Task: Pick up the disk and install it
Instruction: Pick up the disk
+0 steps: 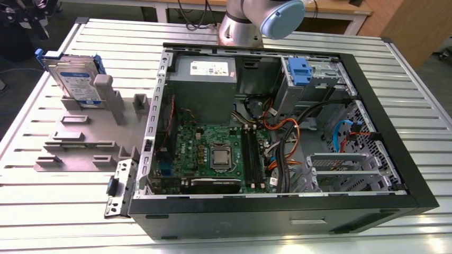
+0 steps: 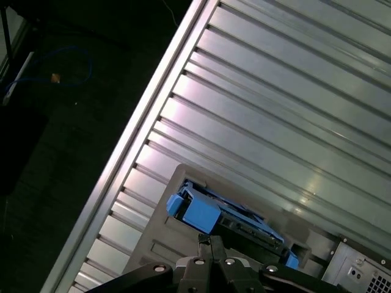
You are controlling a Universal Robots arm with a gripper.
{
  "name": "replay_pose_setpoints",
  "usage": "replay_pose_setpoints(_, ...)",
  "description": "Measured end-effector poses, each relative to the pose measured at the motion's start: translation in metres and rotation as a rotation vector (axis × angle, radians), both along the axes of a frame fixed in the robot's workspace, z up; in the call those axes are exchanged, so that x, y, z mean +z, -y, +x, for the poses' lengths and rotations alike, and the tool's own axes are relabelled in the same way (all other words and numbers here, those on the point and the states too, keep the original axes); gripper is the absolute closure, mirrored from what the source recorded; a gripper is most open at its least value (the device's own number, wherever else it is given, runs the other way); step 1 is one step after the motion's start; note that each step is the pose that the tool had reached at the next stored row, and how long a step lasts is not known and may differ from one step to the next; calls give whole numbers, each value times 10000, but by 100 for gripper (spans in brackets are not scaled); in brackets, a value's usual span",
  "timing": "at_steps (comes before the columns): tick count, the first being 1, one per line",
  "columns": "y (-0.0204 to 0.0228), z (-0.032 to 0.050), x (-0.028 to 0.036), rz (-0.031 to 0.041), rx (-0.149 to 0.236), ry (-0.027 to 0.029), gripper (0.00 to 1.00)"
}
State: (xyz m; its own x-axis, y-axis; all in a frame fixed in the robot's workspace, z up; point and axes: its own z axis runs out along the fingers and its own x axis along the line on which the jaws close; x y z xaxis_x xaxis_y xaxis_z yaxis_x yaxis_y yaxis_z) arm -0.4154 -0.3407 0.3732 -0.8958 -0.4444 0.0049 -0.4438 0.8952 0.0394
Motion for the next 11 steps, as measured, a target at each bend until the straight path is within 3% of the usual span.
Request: replay_pose_setpoints(11,0,0,0,0,287,0,89)
